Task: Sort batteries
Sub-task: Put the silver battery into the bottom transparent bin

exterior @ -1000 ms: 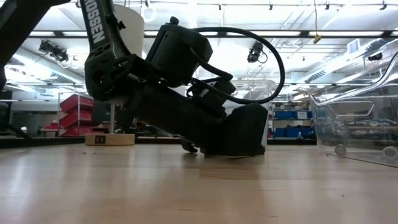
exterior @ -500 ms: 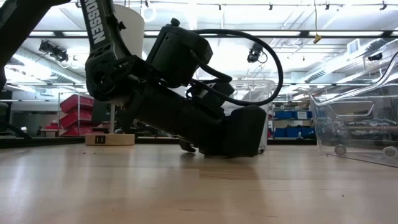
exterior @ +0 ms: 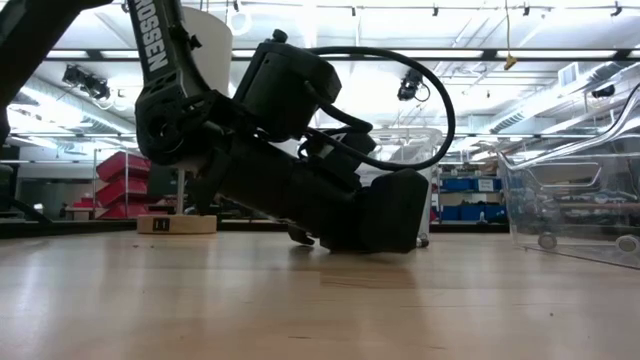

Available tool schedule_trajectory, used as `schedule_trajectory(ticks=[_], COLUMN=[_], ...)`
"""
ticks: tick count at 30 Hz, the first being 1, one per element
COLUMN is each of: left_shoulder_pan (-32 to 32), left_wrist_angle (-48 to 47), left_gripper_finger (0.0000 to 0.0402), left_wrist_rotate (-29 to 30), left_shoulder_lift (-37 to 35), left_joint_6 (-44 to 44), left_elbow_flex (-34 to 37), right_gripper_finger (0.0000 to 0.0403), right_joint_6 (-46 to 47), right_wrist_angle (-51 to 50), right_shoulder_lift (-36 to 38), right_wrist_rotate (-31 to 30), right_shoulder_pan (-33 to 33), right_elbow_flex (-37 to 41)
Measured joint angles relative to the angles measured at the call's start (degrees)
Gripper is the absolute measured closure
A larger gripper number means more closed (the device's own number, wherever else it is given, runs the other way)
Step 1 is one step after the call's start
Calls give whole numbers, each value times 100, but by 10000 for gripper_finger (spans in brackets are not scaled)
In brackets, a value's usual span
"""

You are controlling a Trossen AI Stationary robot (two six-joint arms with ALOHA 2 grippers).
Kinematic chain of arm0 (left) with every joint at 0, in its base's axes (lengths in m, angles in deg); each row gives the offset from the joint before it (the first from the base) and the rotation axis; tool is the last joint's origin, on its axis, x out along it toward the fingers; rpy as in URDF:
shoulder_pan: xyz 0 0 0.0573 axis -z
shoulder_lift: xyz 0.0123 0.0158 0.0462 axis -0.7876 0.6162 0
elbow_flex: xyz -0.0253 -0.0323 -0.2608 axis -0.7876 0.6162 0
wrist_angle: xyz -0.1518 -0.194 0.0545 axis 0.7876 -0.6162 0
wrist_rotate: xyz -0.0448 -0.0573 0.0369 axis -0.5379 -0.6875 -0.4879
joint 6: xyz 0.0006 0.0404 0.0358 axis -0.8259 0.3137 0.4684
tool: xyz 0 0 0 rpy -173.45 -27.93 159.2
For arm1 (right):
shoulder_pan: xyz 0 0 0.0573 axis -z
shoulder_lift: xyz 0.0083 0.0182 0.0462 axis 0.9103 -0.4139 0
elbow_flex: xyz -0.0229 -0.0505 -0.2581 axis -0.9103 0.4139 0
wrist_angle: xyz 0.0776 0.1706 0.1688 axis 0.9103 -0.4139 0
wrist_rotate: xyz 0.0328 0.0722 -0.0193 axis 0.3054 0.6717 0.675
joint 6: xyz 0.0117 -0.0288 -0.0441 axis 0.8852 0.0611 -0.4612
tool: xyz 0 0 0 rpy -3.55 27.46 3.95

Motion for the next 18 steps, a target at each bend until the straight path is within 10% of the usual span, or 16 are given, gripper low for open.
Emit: schedule_trajectory(ticks=[18], left_shoulder_pan=[413], left_wrist_angle=[1327], left_gripper_finger=[377], left_wrist_rotate=[-142], left_shoulder_lift=[-4], left_joint_6=[1066], left_elbow_flex=[9], right_gripper_finger=[257], right_joint_6=[-1261], right_wrist_angle=[777], right_shoulder_lift=[0], right_wrist_rotate=[-109], right_shoulder_pan=[0], right_elbow_flex=[0])
